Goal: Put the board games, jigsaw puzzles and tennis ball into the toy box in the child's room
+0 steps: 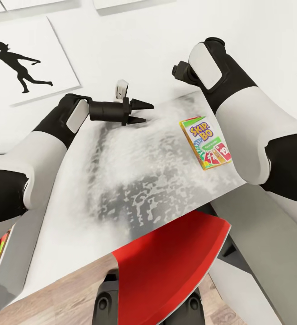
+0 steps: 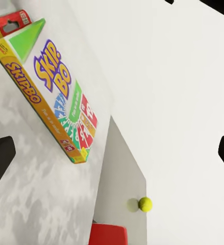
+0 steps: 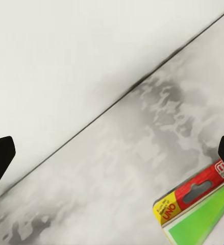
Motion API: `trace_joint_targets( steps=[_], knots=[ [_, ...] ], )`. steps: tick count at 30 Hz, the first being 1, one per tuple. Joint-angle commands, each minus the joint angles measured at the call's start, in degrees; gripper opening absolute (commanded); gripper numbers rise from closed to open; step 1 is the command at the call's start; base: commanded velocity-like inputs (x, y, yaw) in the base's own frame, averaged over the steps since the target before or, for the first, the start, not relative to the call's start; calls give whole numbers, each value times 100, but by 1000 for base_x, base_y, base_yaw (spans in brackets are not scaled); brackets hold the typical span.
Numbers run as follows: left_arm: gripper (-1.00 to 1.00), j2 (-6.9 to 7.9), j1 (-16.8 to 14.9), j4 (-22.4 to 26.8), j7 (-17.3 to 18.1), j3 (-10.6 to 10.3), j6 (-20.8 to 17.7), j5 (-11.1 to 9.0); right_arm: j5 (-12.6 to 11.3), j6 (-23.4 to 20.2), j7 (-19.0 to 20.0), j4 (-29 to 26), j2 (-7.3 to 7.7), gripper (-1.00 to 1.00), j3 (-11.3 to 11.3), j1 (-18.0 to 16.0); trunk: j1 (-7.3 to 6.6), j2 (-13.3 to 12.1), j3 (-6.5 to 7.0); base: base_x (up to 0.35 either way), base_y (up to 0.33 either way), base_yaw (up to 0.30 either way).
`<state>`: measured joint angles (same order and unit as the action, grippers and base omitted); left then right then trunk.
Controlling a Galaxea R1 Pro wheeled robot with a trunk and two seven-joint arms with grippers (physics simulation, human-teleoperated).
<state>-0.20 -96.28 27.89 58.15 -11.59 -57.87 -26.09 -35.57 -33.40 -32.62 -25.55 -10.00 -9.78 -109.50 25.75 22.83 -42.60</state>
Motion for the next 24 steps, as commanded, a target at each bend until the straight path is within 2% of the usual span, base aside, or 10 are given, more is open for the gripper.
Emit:
trace_joint_targets(
  steps=[1, 17, 24],
  knots=[
    [100, 2, -5, -3, 19, -11, -23, -4, -32, -18, -38, -3, 0, 100, -17, -3, 3, 9, -7, 3, 0, 0],
    [100, 2, -5, -3, 8, -10, -26, 11, -37, -86, -44, 44, 0, 100, -12, -1, 3, 9, -7, 0, 0, 0],
    [100, 2, -5, -3, -144, 19, -37, 1, -30, -696, -59, 80, 0, 100, -5, -1, 3, 9, -7, 0, 0, 0]
  ],
)
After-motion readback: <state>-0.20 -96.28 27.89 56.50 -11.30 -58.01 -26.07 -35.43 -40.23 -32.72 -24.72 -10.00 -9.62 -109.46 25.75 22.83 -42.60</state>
